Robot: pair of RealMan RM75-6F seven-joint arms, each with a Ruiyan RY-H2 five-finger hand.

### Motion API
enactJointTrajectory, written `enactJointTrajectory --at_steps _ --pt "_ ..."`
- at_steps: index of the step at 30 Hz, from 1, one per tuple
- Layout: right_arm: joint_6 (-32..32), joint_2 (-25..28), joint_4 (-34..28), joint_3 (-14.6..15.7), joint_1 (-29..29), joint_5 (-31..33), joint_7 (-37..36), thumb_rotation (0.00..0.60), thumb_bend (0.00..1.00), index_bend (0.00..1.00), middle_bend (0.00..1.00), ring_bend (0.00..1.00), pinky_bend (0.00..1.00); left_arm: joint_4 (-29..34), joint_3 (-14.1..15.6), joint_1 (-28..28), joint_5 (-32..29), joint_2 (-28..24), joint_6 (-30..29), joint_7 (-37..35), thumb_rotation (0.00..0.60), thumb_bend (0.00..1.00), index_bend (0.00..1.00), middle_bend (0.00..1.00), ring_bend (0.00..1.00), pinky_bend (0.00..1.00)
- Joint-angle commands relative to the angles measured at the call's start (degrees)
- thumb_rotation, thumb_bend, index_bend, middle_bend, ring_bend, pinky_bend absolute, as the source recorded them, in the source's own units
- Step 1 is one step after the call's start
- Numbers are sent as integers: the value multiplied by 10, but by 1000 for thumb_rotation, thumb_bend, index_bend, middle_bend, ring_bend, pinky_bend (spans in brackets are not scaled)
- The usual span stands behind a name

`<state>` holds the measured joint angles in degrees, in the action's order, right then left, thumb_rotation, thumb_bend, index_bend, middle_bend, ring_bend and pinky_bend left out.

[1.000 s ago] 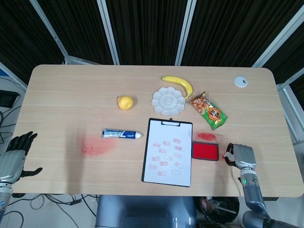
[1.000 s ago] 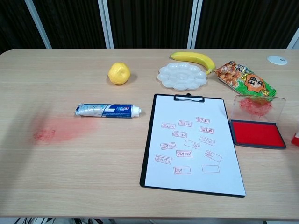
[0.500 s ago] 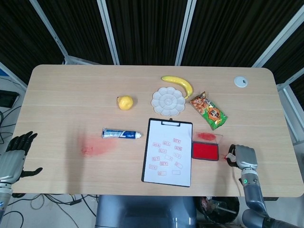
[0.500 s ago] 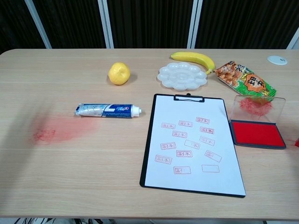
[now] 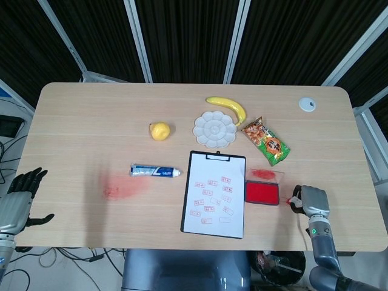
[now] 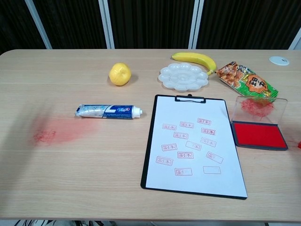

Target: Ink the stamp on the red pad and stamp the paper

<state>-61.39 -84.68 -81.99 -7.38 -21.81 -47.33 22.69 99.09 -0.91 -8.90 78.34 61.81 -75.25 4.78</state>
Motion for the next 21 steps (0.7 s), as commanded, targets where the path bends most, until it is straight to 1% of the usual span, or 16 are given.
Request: enactJointTrajectory --at_steps 1,7,21 --pt "0 1 -1 -1 -1 3 3 600 391 790 620 734 808 0 0 0 0 0 0 0 600 15 0 0 0 0" --pt "1 1 0 0 -1 7 9 600 381 758 594 710 808 0 0 0 -1 0 0 0 600 15 0 0 0 0" --pt "4 4 -3 3 -3 18 25 600 381 648 511 633 794 1 0 1 1 -1 0 -1 600 15 0 0 0 0"
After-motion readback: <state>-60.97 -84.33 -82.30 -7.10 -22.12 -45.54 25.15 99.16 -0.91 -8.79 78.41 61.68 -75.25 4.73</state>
